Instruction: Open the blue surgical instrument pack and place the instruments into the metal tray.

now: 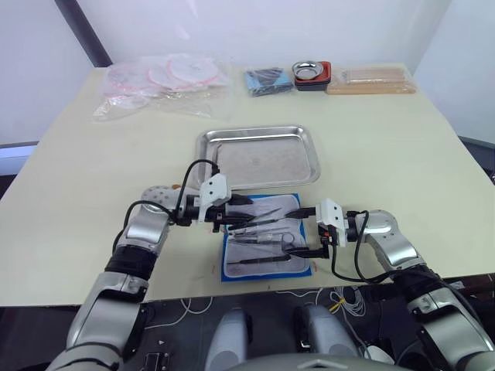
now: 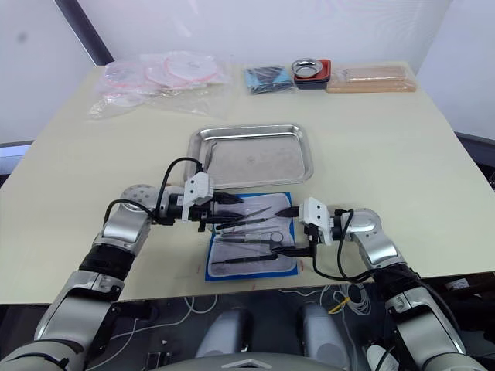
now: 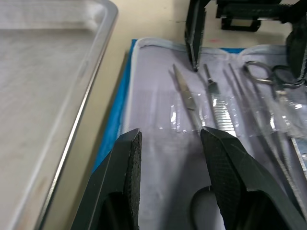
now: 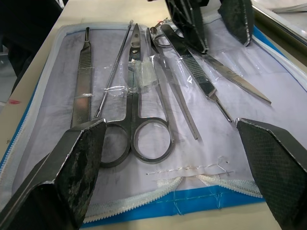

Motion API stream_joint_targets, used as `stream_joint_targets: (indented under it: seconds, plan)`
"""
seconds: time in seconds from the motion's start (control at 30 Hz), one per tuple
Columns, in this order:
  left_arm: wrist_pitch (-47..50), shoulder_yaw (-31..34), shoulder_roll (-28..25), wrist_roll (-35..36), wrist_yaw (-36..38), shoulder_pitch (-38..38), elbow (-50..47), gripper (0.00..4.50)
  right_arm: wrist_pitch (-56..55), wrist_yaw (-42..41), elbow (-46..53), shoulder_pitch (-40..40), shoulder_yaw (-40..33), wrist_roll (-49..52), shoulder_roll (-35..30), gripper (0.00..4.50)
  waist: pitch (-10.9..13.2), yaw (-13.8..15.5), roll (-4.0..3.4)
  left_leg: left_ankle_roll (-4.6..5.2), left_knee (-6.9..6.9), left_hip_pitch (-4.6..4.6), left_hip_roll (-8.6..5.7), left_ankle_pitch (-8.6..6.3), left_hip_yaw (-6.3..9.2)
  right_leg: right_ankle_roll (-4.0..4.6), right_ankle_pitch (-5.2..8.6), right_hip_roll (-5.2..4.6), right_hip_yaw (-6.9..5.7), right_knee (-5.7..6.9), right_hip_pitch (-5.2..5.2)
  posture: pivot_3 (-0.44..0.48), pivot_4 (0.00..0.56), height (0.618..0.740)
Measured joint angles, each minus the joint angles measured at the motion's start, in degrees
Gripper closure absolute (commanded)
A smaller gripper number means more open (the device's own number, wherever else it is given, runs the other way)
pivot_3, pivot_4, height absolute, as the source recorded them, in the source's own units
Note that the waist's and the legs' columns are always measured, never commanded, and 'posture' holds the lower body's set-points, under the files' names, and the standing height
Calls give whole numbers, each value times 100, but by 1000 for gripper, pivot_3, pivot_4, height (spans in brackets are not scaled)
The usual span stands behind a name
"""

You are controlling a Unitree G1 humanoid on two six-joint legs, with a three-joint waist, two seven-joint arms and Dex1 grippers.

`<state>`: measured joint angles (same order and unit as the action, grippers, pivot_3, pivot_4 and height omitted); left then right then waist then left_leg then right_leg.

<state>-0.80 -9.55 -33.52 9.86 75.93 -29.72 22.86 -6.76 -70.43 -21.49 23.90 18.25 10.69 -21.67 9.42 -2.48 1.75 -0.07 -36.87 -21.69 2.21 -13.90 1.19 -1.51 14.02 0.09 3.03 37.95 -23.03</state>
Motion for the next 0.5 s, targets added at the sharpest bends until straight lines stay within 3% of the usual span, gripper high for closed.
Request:
stream_joint_targets:
  seconds: [0.5]
  plan:
    - [-290,-49,-76,-215,-10,58,-35,2425,-21,2,-87,23,2,0,20,0,-11,1,-1,0,-10,4,2,0,0,12,4,0,0,3,5,0,150,740]
